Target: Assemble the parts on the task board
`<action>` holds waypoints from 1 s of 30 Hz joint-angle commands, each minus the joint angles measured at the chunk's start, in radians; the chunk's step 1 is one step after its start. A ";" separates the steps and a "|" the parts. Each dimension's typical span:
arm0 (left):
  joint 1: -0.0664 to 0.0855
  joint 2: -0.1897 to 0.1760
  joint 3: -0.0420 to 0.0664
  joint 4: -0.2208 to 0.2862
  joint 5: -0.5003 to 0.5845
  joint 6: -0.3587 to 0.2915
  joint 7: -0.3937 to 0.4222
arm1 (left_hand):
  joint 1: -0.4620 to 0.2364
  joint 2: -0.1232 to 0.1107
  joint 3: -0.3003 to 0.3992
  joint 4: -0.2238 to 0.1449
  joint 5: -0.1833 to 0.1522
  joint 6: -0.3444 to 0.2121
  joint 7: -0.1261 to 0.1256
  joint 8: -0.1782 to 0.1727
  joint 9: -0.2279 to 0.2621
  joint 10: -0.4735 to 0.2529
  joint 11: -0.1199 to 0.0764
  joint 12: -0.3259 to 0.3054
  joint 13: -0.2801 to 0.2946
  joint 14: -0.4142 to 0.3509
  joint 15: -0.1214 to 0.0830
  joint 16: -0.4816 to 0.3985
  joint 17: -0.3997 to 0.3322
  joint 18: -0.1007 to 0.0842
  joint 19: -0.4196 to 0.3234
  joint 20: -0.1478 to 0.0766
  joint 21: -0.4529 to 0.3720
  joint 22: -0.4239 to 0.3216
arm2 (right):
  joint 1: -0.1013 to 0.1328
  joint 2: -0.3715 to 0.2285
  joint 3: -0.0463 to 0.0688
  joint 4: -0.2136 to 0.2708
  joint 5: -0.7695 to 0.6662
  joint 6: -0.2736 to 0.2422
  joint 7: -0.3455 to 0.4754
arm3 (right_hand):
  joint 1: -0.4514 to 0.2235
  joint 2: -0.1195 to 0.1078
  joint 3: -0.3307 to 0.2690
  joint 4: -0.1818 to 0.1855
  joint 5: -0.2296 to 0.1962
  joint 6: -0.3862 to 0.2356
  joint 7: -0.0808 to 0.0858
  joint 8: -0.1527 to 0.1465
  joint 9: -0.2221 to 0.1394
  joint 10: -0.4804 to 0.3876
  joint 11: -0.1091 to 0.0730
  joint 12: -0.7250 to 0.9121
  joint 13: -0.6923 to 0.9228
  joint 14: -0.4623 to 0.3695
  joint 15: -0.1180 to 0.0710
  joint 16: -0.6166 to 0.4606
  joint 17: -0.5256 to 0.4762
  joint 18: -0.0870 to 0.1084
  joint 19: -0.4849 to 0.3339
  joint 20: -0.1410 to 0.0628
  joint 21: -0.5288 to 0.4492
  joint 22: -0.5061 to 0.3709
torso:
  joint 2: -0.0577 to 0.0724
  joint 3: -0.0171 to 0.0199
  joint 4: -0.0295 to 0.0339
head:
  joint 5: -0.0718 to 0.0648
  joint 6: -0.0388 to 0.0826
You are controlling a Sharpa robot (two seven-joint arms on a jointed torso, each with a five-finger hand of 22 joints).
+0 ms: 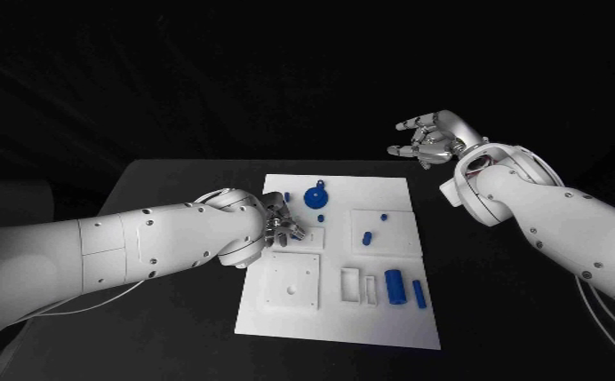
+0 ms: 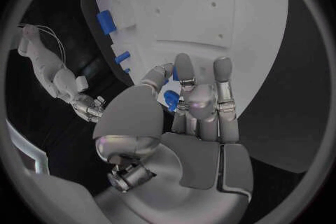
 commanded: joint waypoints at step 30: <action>-0.003 0.044 -0.001 -0.044 -0.012 0.088 -0.014 | 0.008 0.025 0.018 -0.022 -0.021 0.090 -0.090 0.134 0.371 0.047 -0.006 0.027 -0.006 0.012 0.004 0.025 0.047 0.005 0.028 0.014 -0.055 0.055 | -0.003 0.015 0.001 -0.014 0.003 0.020 0.004 | -0.004 0.007 0.010 -0.013 -0.003 -0.003 0.002 -0.003 0.001 -0.004 -0.005 0.003 -0.002 -0.001 -0.004 -0.002 0.000 0.019 0.019 0.001 -0.006 0.041 | 0.001 0.0020 -0.0007 | 0.001 -0.003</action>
